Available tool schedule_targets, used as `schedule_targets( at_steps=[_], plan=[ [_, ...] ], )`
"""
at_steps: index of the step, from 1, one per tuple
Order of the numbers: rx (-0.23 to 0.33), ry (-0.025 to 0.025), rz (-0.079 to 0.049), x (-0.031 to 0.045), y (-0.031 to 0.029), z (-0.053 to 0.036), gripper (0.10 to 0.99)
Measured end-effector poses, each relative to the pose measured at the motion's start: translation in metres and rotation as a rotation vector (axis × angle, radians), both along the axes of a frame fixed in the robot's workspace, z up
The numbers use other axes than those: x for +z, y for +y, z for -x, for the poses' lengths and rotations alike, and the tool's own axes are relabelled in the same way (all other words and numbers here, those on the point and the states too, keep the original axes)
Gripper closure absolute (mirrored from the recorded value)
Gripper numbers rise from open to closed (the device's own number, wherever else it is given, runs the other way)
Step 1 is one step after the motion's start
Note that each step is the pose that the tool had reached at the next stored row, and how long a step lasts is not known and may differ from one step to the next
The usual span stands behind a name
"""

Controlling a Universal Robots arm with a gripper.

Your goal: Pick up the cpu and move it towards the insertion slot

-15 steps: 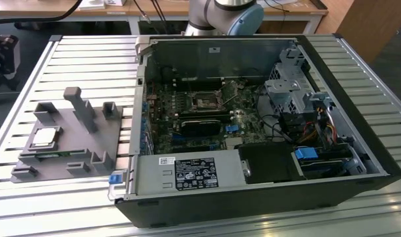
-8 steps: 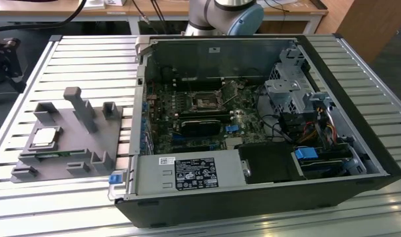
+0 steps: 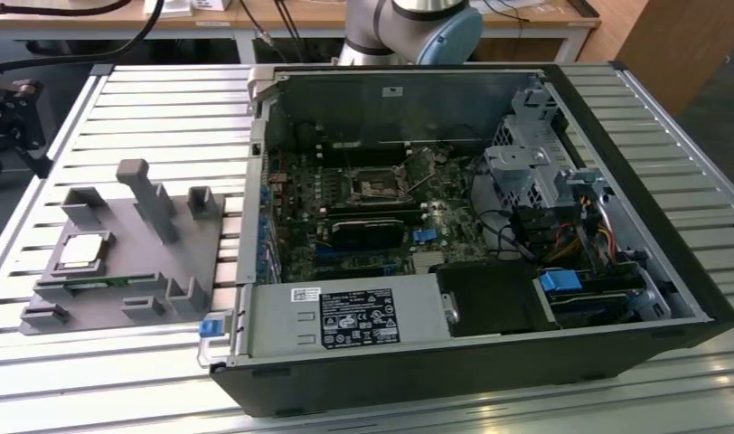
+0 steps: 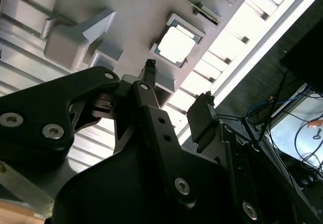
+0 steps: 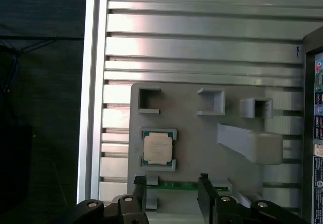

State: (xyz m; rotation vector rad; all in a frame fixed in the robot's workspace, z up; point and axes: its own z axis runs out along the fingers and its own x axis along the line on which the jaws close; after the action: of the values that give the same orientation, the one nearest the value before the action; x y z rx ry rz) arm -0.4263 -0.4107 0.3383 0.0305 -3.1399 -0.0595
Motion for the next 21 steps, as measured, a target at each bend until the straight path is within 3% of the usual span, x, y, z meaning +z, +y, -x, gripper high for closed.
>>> schedule_targets(
  at_steps=[21],
  plan=[
    [0.0, 0.0, 0.0, -0.0183, -0.0006, 0.0, 0.545]
  ],
)
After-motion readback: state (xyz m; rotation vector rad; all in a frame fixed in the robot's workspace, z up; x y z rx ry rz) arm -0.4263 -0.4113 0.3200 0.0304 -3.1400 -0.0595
